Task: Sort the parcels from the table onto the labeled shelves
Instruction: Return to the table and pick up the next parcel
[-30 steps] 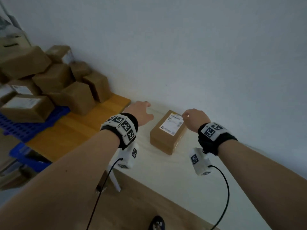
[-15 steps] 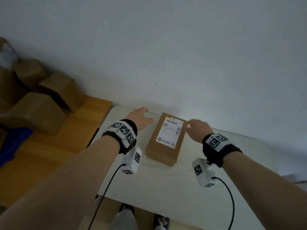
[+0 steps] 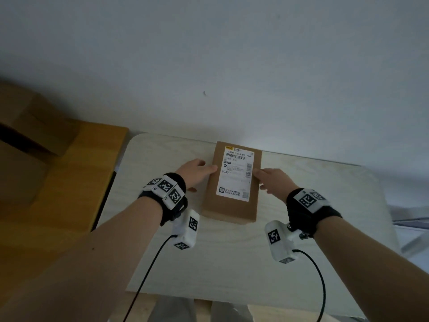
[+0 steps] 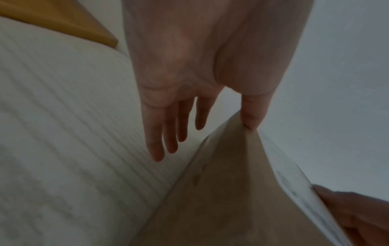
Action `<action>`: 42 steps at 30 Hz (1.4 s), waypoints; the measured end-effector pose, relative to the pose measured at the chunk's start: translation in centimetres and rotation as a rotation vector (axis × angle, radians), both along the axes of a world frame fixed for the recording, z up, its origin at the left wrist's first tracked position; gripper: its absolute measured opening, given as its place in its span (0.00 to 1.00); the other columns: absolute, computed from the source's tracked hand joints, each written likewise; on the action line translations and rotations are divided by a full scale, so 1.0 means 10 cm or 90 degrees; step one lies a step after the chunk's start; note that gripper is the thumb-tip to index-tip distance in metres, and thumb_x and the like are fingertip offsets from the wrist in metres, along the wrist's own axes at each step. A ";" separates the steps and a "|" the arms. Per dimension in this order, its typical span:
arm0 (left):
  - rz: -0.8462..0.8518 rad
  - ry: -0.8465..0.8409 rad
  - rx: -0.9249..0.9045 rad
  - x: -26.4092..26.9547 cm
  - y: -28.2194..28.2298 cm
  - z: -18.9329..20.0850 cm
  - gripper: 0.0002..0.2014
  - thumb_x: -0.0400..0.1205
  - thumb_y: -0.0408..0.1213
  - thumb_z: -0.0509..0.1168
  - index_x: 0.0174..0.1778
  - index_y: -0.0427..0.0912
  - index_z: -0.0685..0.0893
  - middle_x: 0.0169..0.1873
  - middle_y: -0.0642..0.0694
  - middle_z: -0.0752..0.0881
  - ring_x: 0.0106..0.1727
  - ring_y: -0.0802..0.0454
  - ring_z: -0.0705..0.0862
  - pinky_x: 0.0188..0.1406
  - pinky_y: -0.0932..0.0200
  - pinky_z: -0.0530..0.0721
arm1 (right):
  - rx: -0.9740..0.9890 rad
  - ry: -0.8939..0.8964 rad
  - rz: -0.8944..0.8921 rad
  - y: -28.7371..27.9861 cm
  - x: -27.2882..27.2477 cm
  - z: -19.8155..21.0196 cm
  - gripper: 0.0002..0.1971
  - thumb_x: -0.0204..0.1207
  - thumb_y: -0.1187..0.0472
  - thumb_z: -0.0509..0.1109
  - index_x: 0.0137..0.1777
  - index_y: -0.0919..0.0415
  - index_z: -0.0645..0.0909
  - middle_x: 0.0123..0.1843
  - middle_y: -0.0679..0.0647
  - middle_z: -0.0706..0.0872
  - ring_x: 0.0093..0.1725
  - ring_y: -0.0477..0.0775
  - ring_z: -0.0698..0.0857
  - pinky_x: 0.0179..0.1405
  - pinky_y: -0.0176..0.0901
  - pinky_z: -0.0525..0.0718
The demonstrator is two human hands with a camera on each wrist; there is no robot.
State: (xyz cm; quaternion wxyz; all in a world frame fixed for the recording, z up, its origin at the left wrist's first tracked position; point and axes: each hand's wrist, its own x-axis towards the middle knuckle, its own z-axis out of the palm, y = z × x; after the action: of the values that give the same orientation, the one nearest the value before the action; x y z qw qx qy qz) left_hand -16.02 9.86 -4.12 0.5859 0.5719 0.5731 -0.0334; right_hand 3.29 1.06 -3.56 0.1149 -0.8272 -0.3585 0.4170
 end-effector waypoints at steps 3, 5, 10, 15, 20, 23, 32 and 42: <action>0.027 -0.028 -0.045 -0.05 0.09 -0.08 0.38 0.79 0.56 0.64 0.82 0.42 0.64 0.76 0.43 0.73 0.69 0.43 0.78 0.57 0.48 0.83 | 0.029 0.093 -0.095 0.04 -0.01 -0.08 0.20 0.83 0.47 0.58 0.60 0.60 0.82 0.56 0.56 0.87 0.57 0.61 0.86 0.65 0.58 0.82; 0.030 -0.035 -0.059 -0.06 0.12 -0.11 0.36 0.78 0.57 0.65 0.80 0.42 0.68 0.73 0.43 0.76 0.67 0.44 0.79 0.57 0.47 0.84 | 0.040 0.160 -0.171 0.04 -0.02 -0.13 0.18 0.82 0.46 0.59 0.57 0.60 0.81 0.53 0.56 0.87 0.54 0.60 0.86 0.65 0.58 0.83; 0.044 -0.070 -0.104 -0.05 0.14 -0.13 0.31 0.78 0.56 0.65 0.75 0.43 0.73 0.69 0.43 0.80 0.67 0.44 0.81 0.53 0.48 0.84 | 0.032 0.250 -0.252 0.03 -0.02 -0.21 0.24 0.78 0.44 0.61 0.61 0.64 0.82 0.52 0.59 0.88 0.51 0.59 0.86 0.64 0.57 0.83; 0.060 -0.100 -0.130 -0.04 0.16 -0.15 0.28 0.79 0.52 0.66 0.72 0.42 0.76 0.65 0.41 0.82 0.65 0.42 0.82 0.60 0.43 0.84 | 0.047 0.251 -0.252 0.08 0.02 -0.18 0.29 0.72 0.44 0.65 0.64 0.66 0.81 0.60 0.61 0.89 0.59 0.61 0.87 0.64 0.58 0.84; 0.064 -0.134 -0.171 -0.01 0.13 -0.02 0.23 0.81 0.49 0.64 0.67 0.39 0.79 0.59 0.41 0.85 0.55 0.45 0.84 0.47 0.52 0.85 | 0.079 0.311 -0.254 0.06 0.02 -0.11 0.27 0.70 0.45 0.67 0.62 0.64 0.81 0.55 0.53 0.89 0.59 0.56 0.86 0.59 0.51 0.84; 0.075 -0.159 -0.149 -0.02 0.14 0.13 0.20 0.81 0.48 0.64 0.65 0.40 0.79 0.54 0.43 0.86 0.51 0.48 0.85 0.44 0.54 0.85 | 0.130 0.375 -0.253 0.04 0.03 0.00 0.17 0.75 0.51 0.67 0.59 0.60 0.78 0.48 0.51 0.87 0.52 0.52 0.86 0.52 0.46 0.83; 0.129 -0.236 -0.033 -0.03 0.14 0.70 0.26 0.77 0.50 0.70 0.66 0.40 0.75 0.58 0.42 0.86 0.59 0.46 0.85 0.56 0.44 0.86 | 0.273 0.460 -0.222 0.01 0.13 0.58 0.10 0.70 0.55 0.68 0.48 0.57 0.75 0.46 0.50 0.87 0.48 0.51 0.84 0.49 0.47 0.81; 0.117 -0.302 0.068 -0.04 0.09 1.30 0.27 0.77 0.52 0.68 0.67 0.40 0.73 0.57 0.45 0.88 0.57 0.49 0.87 0.54 0.49 0.86 | 0.367 0.510 -0.180 -0.02 0.18 1.10 0.11 0.75 0.58 0.65 0.55 0.59 0.76 0.47 0.52 0.87 0.47 0.51 0.85 0.43 0.44 0.85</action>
State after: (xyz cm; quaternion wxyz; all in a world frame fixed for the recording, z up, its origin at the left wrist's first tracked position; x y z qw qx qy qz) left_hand -16.43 10.77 8.93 0.6734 0.5393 0.4704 0.1857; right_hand 5.13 0.86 7.43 0.5219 -0.5774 -0.2713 0.5663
